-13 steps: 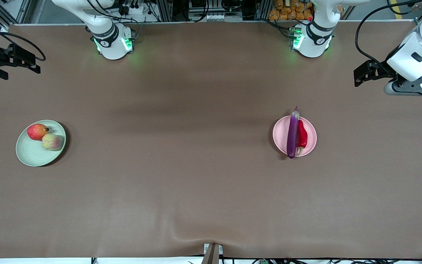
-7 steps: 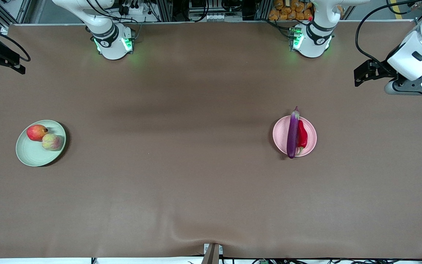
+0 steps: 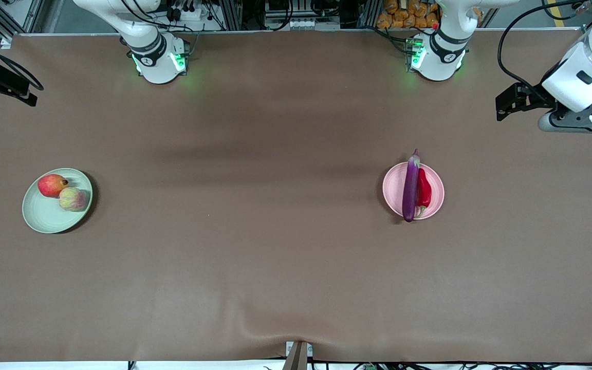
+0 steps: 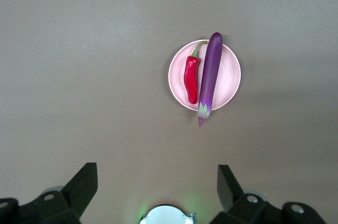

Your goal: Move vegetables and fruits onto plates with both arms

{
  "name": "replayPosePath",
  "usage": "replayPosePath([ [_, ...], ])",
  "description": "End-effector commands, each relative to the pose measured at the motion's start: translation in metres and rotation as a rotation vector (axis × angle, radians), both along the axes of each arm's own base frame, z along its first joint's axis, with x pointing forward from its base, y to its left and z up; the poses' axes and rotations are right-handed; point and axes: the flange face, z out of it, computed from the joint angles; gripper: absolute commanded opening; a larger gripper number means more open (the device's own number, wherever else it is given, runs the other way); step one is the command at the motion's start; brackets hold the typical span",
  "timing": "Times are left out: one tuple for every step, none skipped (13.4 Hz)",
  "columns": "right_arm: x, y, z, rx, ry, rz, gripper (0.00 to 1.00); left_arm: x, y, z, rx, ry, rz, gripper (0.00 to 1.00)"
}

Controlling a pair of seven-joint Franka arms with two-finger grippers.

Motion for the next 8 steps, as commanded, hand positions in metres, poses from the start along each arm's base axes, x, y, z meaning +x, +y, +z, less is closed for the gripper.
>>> replayPosePath([
  [0.0006,-0.0001,0.0068,-0.047,-0.009,-0.015,1.0,-0.0005,-0.0028,0.0056,-0.011,0.01,-0.008,1.0],
  [0.0007,-0.0011,0.0069,-0.042,-0.011,-0.017,1.0,-0.0012,-0.0068,0.0049,-0.011,0.011,-0.015,1.0],
  [0.0007,-0.0021,0.0068,-0.038,-0.011,-0.018,1.0,-0.0012,-0.0093,0.004,-0.011,0.013,-0.02,1.0],
  [0.0005,-0.0013,0.0067,-0.038,-0.009,-0.018,1.0,-0.0003,-0.0096,0.0024,-0.012,0.016,-0.022,1.0],
  [0.0006,0.0,0.0067,-0.039,-0.009,-0.014,1.0,0.0001,-0.0106,0.0017,-0.014,0.016,-0.023,1.0],
  [0.0003,0.0022,0.0065,-0.04,-0.006,-0.009,1.0,0.0,-0.0106,0.0016,-0.014,0.018,-0.023,1.0],
  [0.0003,0.0022,0.0065,-0.04,-0.006,-0.009,1.0,-0.0001,-0.0108,0.0016,-0.015,0.018,-0.023,1.0],
  [0.0003,0.0024,0.0065,-0.039,-0.006,-0.009,1.0,-0.0003,-0.0117,0.0009,-0.016,0.02,-0.025,1.0],
])
